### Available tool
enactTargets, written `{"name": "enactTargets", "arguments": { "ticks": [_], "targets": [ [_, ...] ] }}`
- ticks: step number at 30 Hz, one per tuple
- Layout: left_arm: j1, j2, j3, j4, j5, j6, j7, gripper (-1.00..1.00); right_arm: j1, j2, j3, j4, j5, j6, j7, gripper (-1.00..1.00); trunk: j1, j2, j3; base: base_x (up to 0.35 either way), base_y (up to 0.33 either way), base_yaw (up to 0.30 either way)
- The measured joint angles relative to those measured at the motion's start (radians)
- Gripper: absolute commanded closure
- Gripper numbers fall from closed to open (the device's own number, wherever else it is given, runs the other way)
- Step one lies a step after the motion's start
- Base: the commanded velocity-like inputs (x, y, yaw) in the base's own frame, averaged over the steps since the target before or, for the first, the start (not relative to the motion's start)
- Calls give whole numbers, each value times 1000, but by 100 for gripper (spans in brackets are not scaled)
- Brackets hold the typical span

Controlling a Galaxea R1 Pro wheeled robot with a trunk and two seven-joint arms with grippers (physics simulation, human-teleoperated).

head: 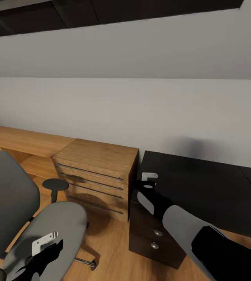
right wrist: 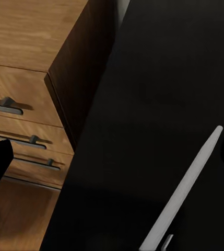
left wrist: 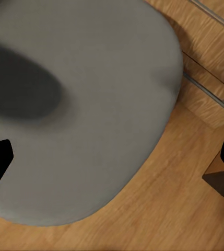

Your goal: In the bedroom, organize the workspace by keeping the computer under the desk, ensuring the monitor is on the desk, placing the keyboard on the desk next to the monitor, placing the mouse on the desk next to the keyboard, moving the folder from the swivel chair onto the desk next to the mouse, stacking the notebook on top of the folder with the pen on top of the notebook, and positioning the swivel chair next to the desk.

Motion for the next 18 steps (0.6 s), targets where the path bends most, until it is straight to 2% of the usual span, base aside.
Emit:
{"name": "enactTargets", "arguments": {
  "ticks": [18],
  "targets": [
    [0,-2,-17,-4,1,-2,3,-100,0,0,-1,2,2,19,1,-100,4,-7,-3,0,0,0]
  ]
}}
